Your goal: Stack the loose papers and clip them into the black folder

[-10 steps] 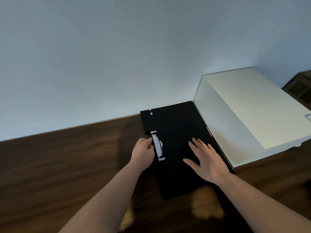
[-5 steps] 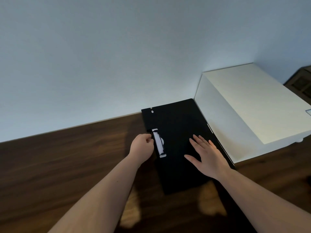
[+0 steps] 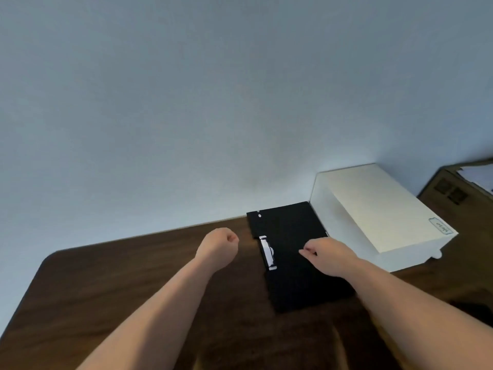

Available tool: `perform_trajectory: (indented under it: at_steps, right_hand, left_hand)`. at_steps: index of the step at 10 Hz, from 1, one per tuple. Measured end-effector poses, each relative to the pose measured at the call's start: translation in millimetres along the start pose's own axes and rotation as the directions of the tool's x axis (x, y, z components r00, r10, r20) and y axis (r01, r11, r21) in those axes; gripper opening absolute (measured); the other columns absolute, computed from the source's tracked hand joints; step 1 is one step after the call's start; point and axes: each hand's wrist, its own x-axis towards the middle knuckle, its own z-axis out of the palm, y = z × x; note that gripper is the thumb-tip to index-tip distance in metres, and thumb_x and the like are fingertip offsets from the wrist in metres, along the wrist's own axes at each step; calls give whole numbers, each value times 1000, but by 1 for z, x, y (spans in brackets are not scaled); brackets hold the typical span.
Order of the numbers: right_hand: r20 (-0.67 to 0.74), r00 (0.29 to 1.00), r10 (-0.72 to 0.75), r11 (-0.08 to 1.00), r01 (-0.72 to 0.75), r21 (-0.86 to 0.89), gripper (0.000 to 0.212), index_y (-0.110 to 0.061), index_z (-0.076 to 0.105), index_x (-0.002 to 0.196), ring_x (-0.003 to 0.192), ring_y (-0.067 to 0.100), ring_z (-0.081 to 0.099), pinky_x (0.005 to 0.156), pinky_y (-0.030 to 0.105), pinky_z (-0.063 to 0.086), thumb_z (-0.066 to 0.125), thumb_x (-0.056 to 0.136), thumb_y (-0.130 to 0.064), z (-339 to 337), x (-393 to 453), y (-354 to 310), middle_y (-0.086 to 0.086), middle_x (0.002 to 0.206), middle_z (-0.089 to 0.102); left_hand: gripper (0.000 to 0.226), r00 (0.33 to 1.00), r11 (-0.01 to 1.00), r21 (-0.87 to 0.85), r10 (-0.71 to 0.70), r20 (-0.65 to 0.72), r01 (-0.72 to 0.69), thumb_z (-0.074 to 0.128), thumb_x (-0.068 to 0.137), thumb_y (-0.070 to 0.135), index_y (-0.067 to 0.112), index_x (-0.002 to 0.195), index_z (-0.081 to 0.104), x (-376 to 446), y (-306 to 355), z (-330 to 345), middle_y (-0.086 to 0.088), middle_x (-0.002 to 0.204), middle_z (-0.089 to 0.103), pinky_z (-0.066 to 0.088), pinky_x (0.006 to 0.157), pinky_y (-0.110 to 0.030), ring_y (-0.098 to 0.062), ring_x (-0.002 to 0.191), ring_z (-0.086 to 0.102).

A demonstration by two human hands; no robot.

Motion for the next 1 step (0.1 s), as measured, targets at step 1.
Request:
perform_trajectory:
  at_steps: [1]
  right_hand:
    - [-24, 996, -87, 996, 87, 11, 35, -18, 68, 106, 100, 20, 63, 86, 34, 50, 43, 94, -40, -36, -18, -29, -1, 107, 70]
  left_hand:
    - [20, 997, 999, -1, 50, -66, -50, 47, 88, 17, 18, 71, 59, -35, 8, -44, -2, 72, 60, 43, 71, -28, -24, 74, 56]
